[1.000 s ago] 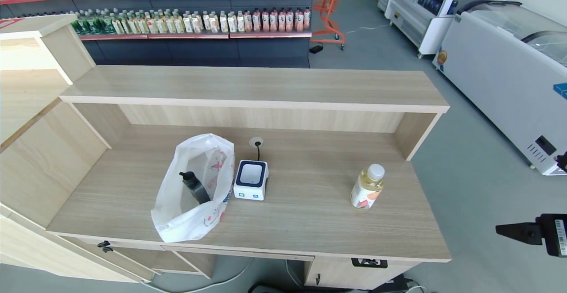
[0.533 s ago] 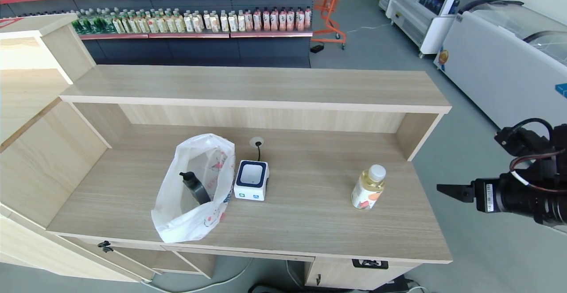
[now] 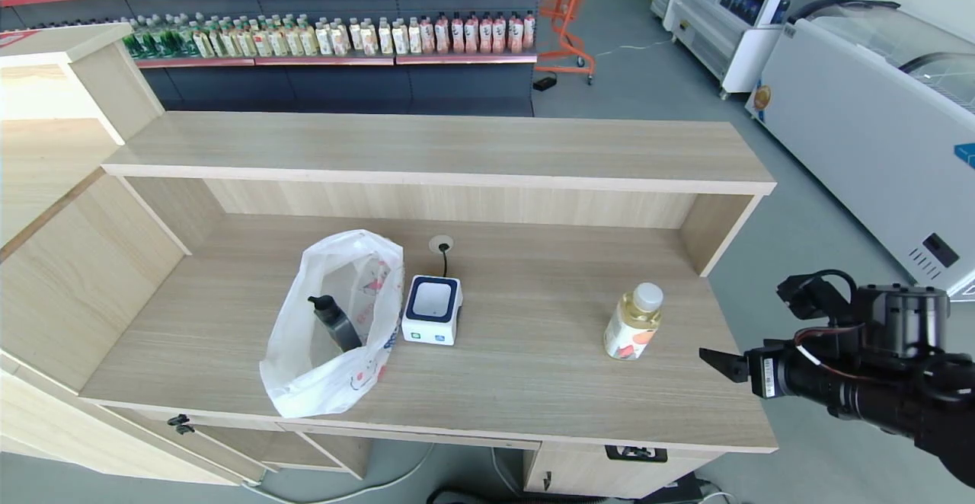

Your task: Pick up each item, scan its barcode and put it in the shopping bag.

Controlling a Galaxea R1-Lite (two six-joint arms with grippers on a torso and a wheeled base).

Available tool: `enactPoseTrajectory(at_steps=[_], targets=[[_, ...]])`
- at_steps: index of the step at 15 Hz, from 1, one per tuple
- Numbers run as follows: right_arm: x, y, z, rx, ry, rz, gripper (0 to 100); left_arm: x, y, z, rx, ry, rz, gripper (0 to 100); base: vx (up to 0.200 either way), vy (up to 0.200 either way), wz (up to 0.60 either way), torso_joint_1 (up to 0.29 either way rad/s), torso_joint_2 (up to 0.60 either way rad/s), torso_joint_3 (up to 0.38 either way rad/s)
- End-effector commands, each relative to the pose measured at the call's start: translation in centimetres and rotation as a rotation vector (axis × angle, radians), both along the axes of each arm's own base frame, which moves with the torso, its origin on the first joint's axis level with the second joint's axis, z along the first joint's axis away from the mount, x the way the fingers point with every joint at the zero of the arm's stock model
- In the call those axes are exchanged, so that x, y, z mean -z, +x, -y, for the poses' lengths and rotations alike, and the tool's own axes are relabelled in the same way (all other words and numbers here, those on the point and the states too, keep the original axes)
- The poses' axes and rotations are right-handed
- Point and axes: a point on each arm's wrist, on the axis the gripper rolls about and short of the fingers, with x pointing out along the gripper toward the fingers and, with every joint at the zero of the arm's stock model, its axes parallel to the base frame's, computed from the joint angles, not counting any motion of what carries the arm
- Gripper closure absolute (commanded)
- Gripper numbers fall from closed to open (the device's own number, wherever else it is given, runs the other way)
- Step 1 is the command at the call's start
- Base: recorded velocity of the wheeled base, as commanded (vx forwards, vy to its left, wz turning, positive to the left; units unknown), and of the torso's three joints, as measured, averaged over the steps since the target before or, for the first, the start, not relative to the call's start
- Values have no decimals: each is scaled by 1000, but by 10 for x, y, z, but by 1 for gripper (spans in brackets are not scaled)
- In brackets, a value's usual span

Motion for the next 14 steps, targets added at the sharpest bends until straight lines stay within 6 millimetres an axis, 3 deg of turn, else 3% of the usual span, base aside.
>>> enactPoseTrajectory(at_steps=[1, 8, 14], targets=[[36, 16, -12, -35, 7, -63, 0, 0, 0, 0, 0, 0, 0, 0, 0, 0, 0, 0, 0, 0], [56, 33, -41, -127, 34, 19, 0, 0, 0, 0, 0, 0, 0, 0, 0, 0, 0, 0, 0, 0], [75, 51, -46, -67, 5, 65, 0, 0, 0, 0, 0, 0, 0, 0, 0, 0, 0, 0, 0, 0]])
